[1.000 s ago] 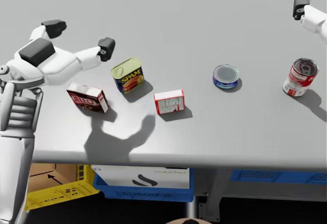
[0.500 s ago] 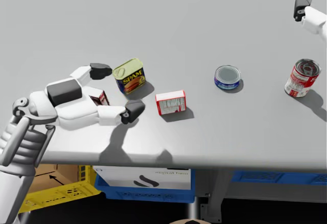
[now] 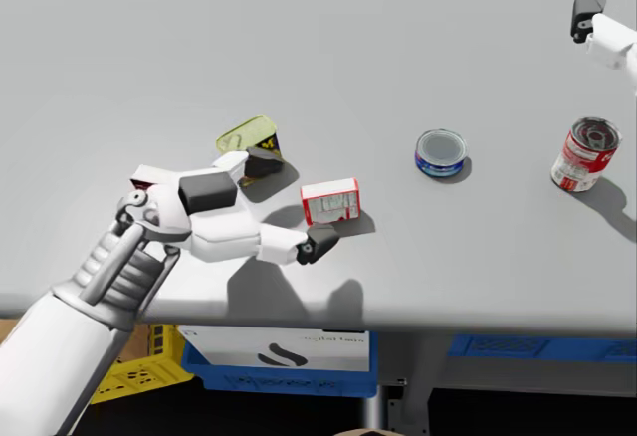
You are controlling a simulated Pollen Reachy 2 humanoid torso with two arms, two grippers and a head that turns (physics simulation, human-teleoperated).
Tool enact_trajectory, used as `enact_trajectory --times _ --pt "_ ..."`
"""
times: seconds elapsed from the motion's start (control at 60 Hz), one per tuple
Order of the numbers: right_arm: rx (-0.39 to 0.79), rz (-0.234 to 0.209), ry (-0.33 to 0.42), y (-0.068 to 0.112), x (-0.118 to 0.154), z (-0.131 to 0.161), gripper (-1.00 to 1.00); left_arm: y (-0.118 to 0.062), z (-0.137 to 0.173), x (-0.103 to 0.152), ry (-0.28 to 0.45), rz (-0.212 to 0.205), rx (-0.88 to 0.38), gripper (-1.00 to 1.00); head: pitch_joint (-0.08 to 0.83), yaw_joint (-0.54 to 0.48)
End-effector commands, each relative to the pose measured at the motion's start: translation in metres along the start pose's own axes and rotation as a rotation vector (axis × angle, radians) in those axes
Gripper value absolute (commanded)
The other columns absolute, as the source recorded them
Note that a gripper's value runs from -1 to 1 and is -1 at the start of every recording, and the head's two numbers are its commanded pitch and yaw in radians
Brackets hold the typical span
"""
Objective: Lift the gelatin box off the table.
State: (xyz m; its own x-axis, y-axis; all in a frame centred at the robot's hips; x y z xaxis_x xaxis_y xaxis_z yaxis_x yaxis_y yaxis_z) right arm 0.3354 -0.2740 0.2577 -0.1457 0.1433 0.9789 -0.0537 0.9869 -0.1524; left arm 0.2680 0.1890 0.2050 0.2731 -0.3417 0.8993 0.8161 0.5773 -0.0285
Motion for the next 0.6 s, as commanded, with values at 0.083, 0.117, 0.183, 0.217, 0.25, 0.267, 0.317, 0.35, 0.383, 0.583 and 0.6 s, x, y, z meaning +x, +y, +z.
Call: enact_trajectory --times 0.083,0.117,0.183,0.217,0.25,0.267,0.317,0.35,0.383,0.583,0.6 --pt "-0.003 -0.002 -0.006 -0.002 0.002 0.001 -1.0 0.008 -0.035 -0.003 0.044 0.029 -0.011 -1.0 0.764 0.11" --pt "-0.004 -0.002 -0.006 -0.002 0.002 0.001 -1.0 0.009 -0.038 -0.003 0.047 0.034 -0.012 -1.0 0.764 0.11" --pt "-0.003 -0.003 -0.007 -0.002 0.002 0.001 -1.0 0.011 -0.045 -0.005 0.049 0.043 -0.009 -1.0 0.764 0.11" --pt "-0.003 -0.004 -0.007 -0.003 0.002 0.001 -1.0 0.012 -0.048 -0.005 0.051 0.049 -0.008 -1.0 0.765 0.11" --pt "-0.003 -0.003 -0.008 -0.003 0.002 0.001 -1.0 0.012 -0.051 -0.005 0.054 0.051 -0.01 -1.0 0.765 0.11" --pt "-0.003 -0.004 -0.008 -0.003 0.002 0.001 -1.0 0.012 -0.052 -0.006 0.055 0.051 -0.01 -1.0 0.765 0.11" --pt "-0.002 -0.004 -0.009 -0.003 0.003 0.001 -1.0 0.013 -0.058 -0.006 0.065 0.045 -0.012 -1.0 0.764 0.11" --pt "-0.003 -0.005 -0.009 -0.003 0.003 0.001 -1.0 0.014 -0.059 -0.007 0.066 0.046 -0.013 -1.0 0.764 0.11" --pt "-0.003 -0.007 -0.011 -0.004 0.003 0.001 -1.0 0.015 -0.062 -0.009 0.074 0.051 -0.015 -1.0 0.762 0.11" --pt "-0.006 -0.01 -0.015 -0.005 0.004 0.001 -1.0 0.016 -0.063 -0.016 0.095 0.052 -0.022 -0.64 0.761 0.1" --pt "-0.006 -0.01 -0.015 -0.005 0.004 0.001 -1.0 0.016 -0.062 -0.016 0.096 0.05 -0.021 -0.47 0.761 0.1"
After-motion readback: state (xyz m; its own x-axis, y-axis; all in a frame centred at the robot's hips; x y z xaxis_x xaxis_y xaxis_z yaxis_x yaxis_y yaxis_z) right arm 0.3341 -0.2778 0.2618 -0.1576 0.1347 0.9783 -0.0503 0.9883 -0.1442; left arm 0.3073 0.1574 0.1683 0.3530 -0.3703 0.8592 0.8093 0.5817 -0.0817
